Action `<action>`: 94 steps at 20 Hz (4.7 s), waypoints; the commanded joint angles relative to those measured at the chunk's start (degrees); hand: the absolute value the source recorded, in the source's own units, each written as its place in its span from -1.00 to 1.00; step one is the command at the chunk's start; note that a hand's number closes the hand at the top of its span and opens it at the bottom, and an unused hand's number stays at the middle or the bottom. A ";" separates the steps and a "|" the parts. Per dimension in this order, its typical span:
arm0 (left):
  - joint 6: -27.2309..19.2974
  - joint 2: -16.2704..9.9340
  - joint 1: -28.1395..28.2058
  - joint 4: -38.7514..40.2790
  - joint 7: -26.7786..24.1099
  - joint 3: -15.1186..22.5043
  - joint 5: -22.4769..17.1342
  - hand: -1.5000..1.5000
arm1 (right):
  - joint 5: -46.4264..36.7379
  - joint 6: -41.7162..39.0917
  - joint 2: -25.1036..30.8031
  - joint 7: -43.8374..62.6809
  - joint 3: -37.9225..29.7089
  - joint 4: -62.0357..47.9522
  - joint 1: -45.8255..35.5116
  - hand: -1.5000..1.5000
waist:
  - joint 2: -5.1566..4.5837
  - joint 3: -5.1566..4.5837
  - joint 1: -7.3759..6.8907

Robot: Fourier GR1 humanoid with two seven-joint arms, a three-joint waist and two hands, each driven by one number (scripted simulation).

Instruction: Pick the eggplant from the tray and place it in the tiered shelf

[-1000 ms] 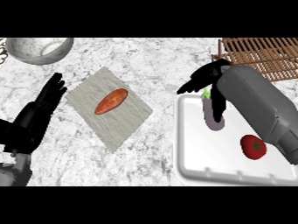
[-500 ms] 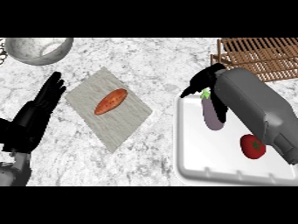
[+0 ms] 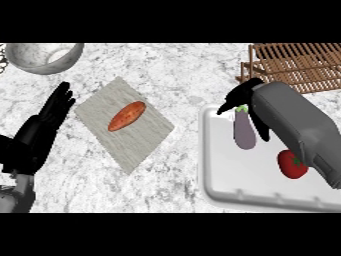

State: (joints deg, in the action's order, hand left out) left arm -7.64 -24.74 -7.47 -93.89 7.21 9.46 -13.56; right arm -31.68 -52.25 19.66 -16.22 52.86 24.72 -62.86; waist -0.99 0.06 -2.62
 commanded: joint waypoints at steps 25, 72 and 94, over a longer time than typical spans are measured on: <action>1.50 1.66 0.22 2.23 -1.64 -2.31 2.31 0.00 | -3.74 5.01 -1.70 -15.74 9.65 -8.80 6.82 -1.00 | 0.09 -0.04 0.81; 1.24 1.36 12.05 -3.46 -1.84 -7.16 2.26 0.00 | 14.97 81.00 2.97 39.87 -23.13 26.93 -0.71 1.00 | 3.52 -0.16 7.61; 3.50 2.50 5.06 -1.24 -0.05 -5.59 3.27 0.00 | 3.25 72.69 23.24 43.51 -24.33 40.82 3.43 1.00 | 0.86 -0.42 3.12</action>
State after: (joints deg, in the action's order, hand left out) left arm -4.95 -22.27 -1.85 -96.64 7.99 3.69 -10.44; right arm -18.72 23.69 37.02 26.83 22.88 68.96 -57.51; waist 0.18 -0.44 1.40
